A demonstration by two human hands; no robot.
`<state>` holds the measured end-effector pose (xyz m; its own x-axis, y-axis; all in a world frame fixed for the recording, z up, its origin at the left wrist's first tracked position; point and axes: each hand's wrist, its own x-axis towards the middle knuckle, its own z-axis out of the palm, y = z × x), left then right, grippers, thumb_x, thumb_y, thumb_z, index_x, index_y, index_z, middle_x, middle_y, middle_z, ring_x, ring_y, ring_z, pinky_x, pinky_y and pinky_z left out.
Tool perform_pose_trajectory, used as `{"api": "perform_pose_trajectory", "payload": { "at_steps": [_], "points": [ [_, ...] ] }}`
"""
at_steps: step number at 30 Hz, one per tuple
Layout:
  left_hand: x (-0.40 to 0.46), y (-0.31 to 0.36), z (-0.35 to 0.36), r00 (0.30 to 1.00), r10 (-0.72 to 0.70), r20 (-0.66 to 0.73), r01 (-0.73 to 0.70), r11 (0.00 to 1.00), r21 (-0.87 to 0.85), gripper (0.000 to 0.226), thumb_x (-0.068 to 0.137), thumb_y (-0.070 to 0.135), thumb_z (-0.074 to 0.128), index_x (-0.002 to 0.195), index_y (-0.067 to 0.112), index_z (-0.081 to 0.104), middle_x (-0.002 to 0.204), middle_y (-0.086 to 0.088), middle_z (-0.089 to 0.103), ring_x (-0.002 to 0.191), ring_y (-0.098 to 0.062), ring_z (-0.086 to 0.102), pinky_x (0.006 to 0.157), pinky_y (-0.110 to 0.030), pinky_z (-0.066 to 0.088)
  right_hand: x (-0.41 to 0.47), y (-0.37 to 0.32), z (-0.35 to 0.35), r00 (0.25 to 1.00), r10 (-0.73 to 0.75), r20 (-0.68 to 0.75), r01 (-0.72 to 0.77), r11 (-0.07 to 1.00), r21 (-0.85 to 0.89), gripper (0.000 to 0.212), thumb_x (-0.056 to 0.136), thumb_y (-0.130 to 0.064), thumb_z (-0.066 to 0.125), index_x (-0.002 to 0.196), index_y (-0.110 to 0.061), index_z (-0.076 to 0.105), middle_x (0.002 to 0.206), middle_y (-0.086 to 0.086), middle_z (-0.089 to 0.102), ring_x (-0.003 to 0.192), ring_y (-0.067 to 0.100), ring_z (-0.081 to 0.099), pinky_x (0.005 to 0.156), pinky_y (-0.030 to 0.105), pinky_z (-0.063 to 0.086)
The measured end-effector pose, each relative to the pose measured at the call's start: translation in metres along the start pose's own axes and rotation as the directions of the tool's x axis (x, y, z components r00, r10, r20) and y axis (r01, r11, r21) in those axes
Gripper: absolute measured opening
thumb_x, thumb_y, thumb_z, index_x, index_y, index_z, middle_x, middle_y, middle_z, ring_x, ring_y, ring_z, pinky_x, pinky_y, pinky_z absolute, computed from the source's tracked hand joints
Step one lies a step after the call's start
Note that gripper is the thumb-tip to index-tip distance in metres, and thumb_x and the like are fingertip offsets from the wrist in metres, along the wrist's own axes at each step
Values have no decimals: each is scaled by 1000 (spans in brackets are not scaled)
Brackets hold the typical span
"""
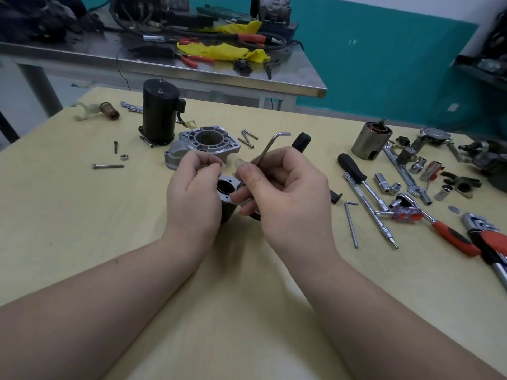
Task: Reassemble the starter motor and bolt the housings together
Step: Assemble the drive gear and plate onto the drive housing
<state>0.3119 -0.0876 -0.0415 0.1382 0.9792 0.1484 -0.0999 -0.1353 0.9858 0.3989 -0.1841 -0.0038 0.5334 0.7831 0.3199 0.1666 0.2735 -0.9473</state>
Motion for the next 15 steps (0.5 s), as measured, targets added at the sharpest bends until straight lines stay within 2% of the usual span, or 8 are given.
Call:
{"api": "perform_pose_trajectory", "payload": {
  "at_steps": [3, 5, 8, 12, 14, 15],
  "points": [
    [1, 0, 0, 1000, -18, -4, 18, 1000, -20, 11, 87, 26, 57, 82, 28, 67, 78, 15, 64, 80, -4, 59, 75, -35, 47, 0, -2, -1, 998, -20, 65, 19, 1000, 4, 19, 104, -8, 64, 110, -26, 67, 83, 0, 76, 69, 18, 76, 56, 23, 56],
    [1, -1, 0, 1000, -8, -6, 8, 1000, -23, 12, 87, 26, 58, 81, 29, 67, 77, 16, 65, 79, -3, 59, 73, -31, 47, 1, -2, -2, 996, -29, 86, 31, 999, -23, 21, 105, -6, 60, 103, -24, 70, 84, 2, 75, 69, 18, 75, 55, 23, 56],
    [1, -1, 1, 1000, 4, -6, -4, 1000, -26, 12, 87, 25, 58, 80, 29, 67, 76, 16, 65, 78, -2, 59, 68, -21, 47, 3, 0, -2, 999, -14, 49, 16, 999, -50, 15, 102, -5, 65, 93, -16, 69, 79, 6, 75, 64, 21, 75, 52, 25, 55],
    [1, 0, 1, 1000, 0, -2, 0, 1000, -15, 11, 86, 27, 58, 81, 29, 67, 82, 12, 67, 89, -11, 61, 79, -36, 49, 4, 3, 0, 1000, -12, 8, 13, 999, -40, 14, 99, -8, 71, 87, -14, 66, 74, 10, 73, 62, 23, 75, 50, 26, 56],
    [1, -1, 1, 1000, -6, 1, 6, 1000, -19, 11, 86, 27, 57, 81, 29, 68, 81, 13, 66, 86, -9, 60, 78, -37, 48, 4, 4, 0, 1000, -29, 11, 30, 999, -26, 12, 98, -7, 71, 96, -16, 64, 77, 9, 73, 62, 22, 76, 51, 26, 57],
    [1, -1, 1, 1000, -9, 1, 9, 1000, -20, 12, 86, 28, 57, 81, 30, 68, 79, 14, 65, 83, -7, 59, 77, -36, 47, 4, 4, 0, 999, -37, 6, 37, 999, -21, 18, 98, -6, 71, 106, -20, 61, 78, 8, 73, 63, 22, 76, 52, 27, 58]
  ]
}}
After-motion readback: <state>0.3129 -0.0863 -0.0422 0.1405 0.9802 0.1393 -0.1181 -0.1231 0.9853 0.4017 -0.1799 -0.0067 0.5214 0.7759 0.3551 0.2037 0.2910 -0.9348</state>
